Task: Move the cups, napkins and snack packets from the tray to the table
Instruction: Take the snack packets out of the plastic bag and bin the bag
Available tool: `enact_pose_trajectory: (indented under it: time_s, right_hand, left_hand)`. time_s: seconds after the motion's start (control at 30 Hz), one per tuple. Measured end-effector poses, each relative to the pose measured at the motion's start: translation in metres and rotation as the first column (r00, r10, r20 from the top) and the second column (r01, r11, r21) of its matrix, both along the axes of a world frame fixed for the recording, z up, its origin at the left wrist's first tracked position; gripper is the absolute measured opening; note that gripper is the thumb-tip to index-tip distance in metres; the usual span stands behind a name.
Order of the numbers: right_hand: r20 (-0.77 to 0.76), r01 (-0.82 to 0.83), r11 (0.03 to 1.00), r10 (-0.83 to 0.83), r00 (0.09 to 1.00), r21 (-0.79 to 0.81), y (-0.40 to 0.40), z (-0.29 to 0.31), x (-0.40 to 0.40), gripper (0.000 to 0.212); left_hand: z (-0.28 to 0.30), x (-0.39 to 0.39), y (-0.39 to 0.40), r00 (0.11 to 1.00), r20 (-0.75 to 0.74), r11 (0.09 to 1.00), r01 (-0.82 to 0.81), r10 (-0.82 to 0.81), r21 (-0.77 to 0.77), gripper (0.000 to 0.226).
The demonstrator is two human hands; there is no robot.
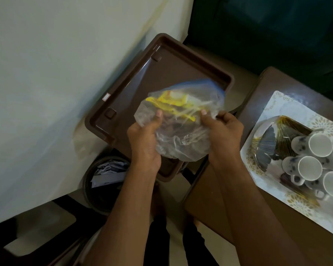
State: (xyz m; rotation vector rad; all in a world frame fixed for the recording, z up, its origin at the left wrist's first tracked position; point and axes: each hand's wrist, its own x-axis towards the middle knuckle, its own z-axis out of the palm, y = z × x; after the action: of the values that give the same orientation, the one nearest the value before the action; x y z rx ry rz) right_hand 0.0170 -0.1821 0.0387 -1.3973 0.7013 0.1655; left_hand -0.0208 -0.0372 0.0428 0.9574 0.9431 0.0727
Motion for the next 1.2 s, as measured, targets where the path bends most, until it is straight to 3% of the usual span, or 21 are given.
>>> enact_pose_trajectory:
  time_s: [0.13,0.2,0.27,0.37,0.57,0.67,0.77,0.83,0.93,0.97,1.1,1.2]
  right_hand:
    - [0.133,-0.030,1.000,0.029,0.991,0.009,-0.007,0.007,0.006,0.014]
    - [0.097,-0.060,0.998,0.060,0.993,-0.003,-0.008,0.005,0.007,0.015]
    - [0.034,-0.100,0.995,0.100,0.994,-0.011,-0.009,0.004,0.006,0.018]
    - [0.100,-0.092,0.996,0.092,0.991,-0.004,-0.016,0.009,0.007,0.017]
    - [0.049,-0.112,0.993,0.111,0.993,0.023,-0.020,0.006,0.007,0.021]
    - [0.108,-0.083,0.994,0.075,0.991,0.069,-0.021,0.011,0.006,0.019]
    - [0.150,-0.058,0.997,0.048,0.987,0.059,-0.022,0.012,0.005,0.015]
    - [0.176,-0.059,0.997,0.050,0.983,0.048,-0.022,0.013,0.005,0.018]
    - [0.306,-0.051,0.999,0.050,0.951,-0.007,-0.022,0.018,0.007,0.024]
    - [0.325,-0.057,0.998,0.063,0.943,-0.029,-0.023,0.018,0.009,0.025]
    - [0.196,-0.116,0.993,0.115,0.974,-0.007,-0.024,0.013,0.008,0.023]
    - [0.260,-0.113,0.993,0.113,0.959,-0.016,-0.026,0.015,0.008,0.023]
  left_hand:
    - [0.003,0.000,-0.004,0.997,0.076,0.994,-0.009,0.001,0.113,0.025]
    - [0.003,0.000,-0.004,0.998,0.059,0.991,-0.001,-0.007,0.131,0.026]
    - [0.004,0.000,-0.001,0.999,0.031,0.996,-0.022,0.019,0.086,0.031]
    - [0.006,0.002,0.007,0.998,0.052,0.999,-0.044,0.046,-0.032,0.048]
    - [0.005,0.002,0.004,0.982,-0.034,0.980,-0.181,0.184,0.077,0.017]
    - [0.006,-0.004,-0.001,0.972,0.055,0.954,-0.235,0.229,0.184,0.018]
    - [0.009,-0.007,-0.009,0.963,0.195,0.907,-0.243,0.184,0.343,0.005]
    - [0.010,-0.007,-0.012,0.957,0.240,0.885,-0.249,0.163,0.392,0.009]
    - [0.004,-0.006,-0.007,0.964,0.244,0.882,-0.208,0.110,0.424,0.005]
    - [0.002,-0.006,-0.006,0.970,0.227,0.876,-0.186,0.090,0.446,0.013]
    - [0.006,-0.007,-0.013,0.969,0.220,0.882,-0.203,0.117,0.426,0.014]
    - [0.015,-0.005,-0.014,0.935,0.294,0.876,-0.304,0.198,0.375,0.007]
